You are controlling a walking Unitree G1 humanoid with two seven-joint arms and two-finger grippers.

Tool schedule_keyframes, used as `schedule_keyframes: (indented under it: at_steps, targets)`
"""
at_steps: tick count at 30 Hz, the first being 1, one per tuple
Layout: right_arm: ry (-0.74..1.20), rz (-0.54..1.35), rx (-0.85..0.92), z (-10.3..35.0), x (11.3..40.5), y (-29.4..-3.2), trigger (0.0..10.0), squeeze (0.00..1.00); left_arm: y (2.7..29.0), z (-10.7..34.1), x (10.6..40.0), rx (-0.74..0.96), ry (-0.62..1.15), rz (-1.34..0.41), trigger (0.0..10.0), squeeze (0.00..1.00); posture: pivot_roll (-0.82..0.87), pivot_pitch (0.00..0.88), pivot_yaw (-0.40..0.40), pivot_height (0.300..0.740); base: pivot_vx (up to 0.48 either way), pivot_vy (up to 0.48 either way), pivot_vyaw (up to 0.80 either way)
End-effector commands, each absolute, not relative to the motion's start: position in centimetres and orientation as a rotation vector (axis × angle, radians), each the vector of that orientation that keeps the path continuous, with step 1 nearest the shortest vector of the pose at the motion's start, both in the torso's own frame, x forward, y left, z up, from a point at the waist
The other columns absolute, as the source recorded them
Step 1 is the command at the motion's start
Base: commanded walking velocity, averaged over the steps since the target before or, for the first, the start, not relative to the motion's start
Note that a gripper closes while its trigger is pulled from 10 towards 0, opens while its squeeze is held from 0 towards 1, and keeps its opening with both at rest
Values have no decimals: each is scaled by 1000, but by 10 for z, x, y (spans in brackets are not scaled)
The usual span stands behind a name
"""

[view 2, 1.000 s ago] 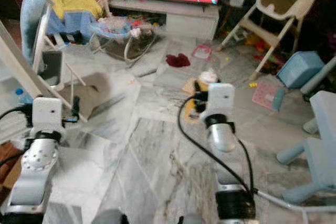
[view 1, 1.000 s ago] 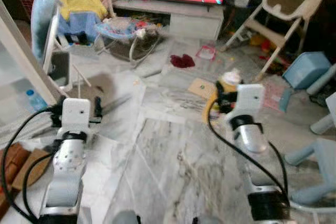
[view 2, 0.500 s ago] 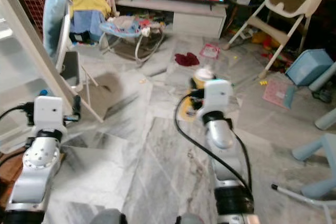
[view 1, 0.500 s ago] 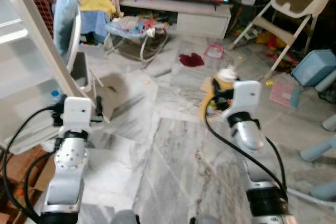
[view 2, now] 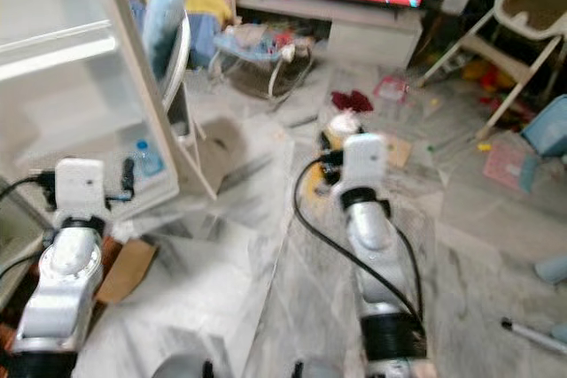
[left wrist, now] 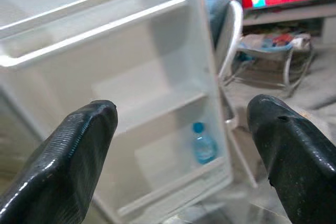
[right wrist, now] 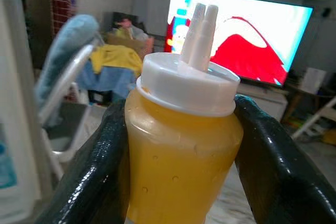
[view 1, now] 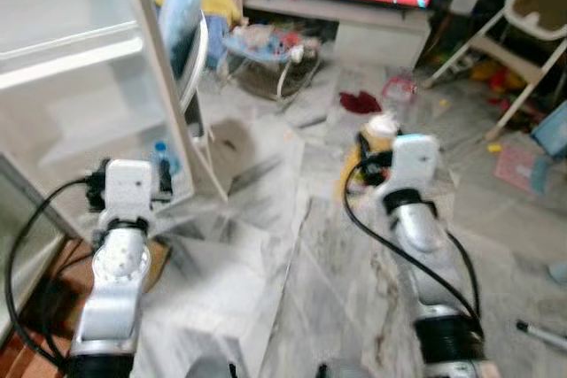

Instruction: Restocking fridge

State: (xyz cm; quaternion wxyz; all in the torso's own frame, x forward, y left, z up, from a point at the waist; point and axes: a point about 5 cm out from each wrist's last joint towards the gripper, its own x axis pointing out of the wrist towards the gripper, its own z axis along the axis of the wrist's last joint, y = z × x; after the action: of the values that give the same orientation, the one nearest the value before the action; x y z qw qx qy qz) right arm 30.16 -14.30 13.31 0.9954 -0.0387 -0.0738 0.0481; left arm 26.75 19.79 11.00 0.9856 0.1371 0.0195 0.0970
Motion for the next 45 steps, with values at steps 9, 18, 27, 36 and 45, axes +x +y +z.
schedule_keyframes:
  at_steps: [9, 18, 27, 36, 45]
  targets:
    - [-162, 72, -103, 135, 301, -152, 10000, 0, 190, 111, 269, 259, 40, 169, 10000, 0, 68, 25, -33, 740, 0, 480, 286]
    - [-158, 73, -99, 134, 301, -150, 10000, 0, 188, 112, 270, 257, 27, 165, 10000, 0, 69, 27, -34, 740, 0, 368, 800]
    - [-167, 60, -89, 138, 306, -147, 10000, 0, 184, 118, 274, 225, -3, 155, 10000, 0, 88, 46, -34, 740, 0, 0, 507]
    - [-154, 39, -88, 135, 305, -149, 10000, 0, 179, 121, 272, 217, -26, 77, 10000, 0, 92, 51, -35, 740, 0, 0, 0]
    - [-151, 34, -67, 134, 305, -147, 10000, 0, 175, 122, 271, 211, -39, 54, 10000, 0, 88, 51, -37, 740, 411, 0, 0]
